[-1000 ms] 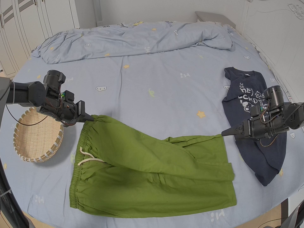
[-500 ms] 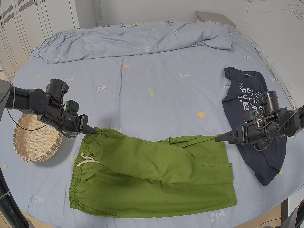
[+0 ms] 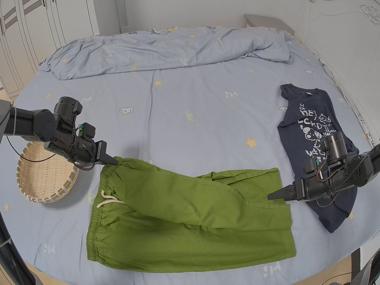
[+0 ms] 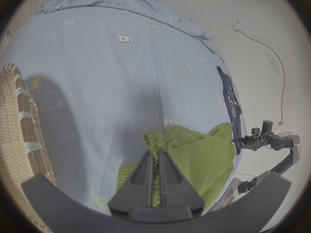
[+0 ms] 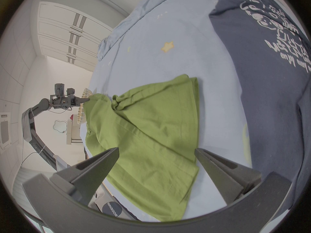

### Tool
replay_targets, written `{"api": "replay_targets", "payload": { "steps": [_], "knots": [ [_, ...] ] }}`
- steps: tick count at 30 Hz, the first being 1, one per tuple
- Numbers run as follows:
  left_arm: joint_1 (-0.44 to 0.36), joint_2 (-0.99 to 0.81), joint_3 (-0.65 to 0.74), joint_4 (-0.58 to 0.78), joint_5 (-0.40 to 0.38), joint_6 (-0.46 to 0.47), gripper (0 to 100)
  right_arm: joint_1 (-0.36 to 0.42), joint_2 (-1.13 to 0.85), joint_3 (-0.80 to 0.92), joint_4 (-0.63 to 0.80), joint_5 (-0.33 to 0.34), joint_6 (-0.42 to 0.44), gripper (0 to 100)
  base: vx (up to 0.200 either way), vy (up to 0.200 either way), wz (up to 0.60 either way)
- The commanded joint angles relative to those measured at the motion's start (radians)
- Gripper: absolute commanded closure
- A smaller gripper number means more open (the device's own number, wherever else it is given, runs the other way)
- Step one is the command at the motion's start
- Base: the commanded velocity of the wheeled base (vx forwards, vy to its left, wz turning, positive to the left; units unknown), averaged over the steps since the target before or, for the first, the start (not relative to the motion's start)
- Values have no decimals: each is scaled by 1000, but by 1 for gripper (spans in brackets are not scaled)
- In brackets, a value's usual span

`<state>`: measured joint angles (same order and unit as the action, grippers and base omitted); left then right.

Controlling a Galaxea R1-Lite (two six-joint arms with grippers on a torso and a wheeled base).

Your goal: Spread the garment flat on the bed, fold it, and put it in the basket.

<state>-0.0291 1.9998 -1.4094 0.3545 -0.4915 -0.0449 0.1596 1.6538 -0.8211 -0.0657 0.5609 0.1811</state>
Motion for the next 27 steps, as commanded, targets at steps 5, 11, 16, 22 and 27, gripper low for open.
{"api": "replay_targets", "payload": {
  "steps": [5, 11, 16, 22, 27],
  "knots": [
    [2, -1, 0, 0, -1, -1, 100, -6, -46, 69, -8, -1, -15, 0, 0, 0, 0],
    [2, 2, 0, 0, 1, -1, 100, -12, -57, 77, -6, 1, -17, 0, 0, 0, 0],
    [2, 1, 0, 0, -1, -1, 100, -18, -54, 86, -9, -4, -18, 0, 0, 0, 0],
    [2, 1, 0, 0, 1, -1, 100, -35, -46, 85, -9, -2, -25, 0, 0, 0, 0],
    [2, 1, 0, 0, 1, -1, 100, -41, -46, 85, -5, -2, -31, 0, 0, 0, 0]
  ]
}}
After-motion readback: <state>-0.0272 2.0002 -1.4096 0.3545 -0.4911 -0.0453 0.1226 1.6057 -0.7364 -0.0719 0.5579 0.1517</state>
